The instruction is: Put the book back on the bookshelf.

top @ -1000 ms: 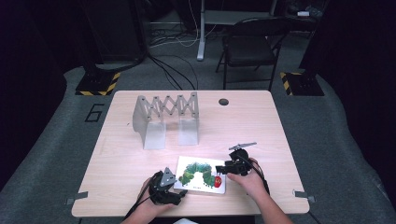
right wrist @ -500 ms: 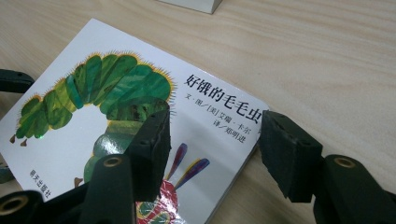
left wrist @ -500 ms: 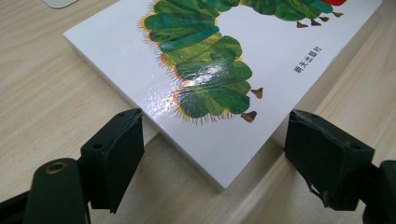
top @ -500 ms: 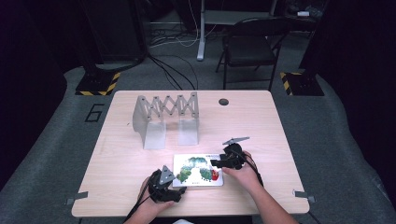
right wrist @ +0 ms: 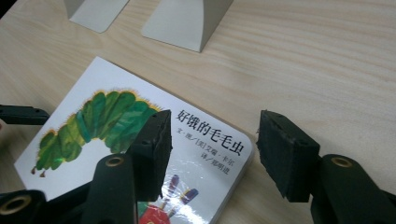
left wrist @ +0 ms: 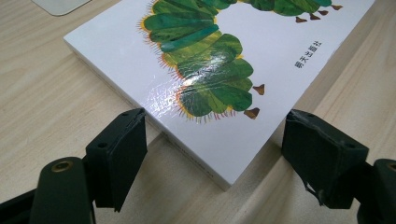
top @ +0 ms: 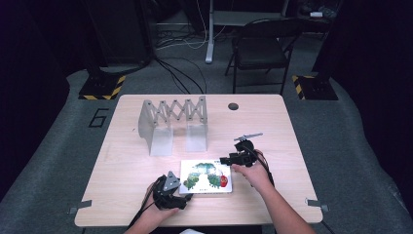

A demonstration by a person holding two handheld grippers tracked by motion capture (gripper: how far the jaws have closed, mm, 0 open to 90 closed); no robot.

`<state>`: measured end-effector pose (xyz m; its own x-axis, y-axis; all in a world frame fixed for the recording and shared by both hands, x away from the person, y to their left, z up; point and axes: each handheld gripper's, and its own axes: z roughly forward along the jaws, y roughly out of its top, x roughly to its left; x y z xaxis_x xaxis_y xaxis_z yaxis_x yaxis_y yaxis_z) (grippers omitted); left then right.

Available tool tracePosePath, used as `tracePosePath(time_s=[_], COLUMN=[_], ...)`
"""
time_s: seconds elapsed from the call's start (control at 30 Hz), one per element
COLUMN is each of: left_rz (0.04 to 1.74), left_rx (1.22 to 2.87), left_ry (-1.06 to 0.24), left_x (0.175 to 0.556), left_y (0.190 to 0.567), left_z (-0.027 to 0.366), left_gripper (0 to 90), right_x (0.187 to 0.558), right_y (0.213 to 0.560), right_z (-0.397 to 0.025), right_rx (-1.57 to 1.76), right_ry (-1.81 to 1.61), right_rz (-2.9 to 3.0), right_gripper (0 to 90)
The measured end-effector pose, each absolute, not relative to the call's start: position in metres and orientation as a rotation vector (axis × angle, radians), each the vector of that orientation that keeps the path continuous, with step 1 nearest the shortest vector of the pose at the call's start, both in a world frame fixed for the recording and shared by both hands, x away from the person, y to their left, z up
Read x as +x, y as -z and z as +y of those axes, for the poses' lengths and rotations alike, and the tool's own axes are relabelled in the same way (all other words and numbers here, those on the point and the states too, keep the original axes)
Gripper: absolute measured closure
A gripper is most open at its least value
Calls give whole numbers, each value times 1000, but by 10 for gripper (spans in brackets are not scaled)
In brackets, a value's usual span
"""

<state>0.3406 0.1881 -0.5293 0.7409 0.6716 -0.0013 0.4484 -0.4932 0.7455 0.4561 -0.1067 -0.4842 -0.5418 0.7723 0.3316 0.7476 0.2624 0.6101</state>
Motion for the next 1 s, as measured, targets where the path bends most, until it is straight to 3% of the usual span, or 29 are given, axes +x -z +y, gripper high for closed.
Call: tracePosePath(time_s=[1.0], left_rz=[831], left_rx=[2199], left_ry=[-377], left_x=[344], left_y=[529], left_z=[184], left_gripper=[146], right_x=[463], right_y=[506], right_z=[-104], right_rx=[1557], right_ry=[-1113], right_rz=[2507], right_gripper=[451])
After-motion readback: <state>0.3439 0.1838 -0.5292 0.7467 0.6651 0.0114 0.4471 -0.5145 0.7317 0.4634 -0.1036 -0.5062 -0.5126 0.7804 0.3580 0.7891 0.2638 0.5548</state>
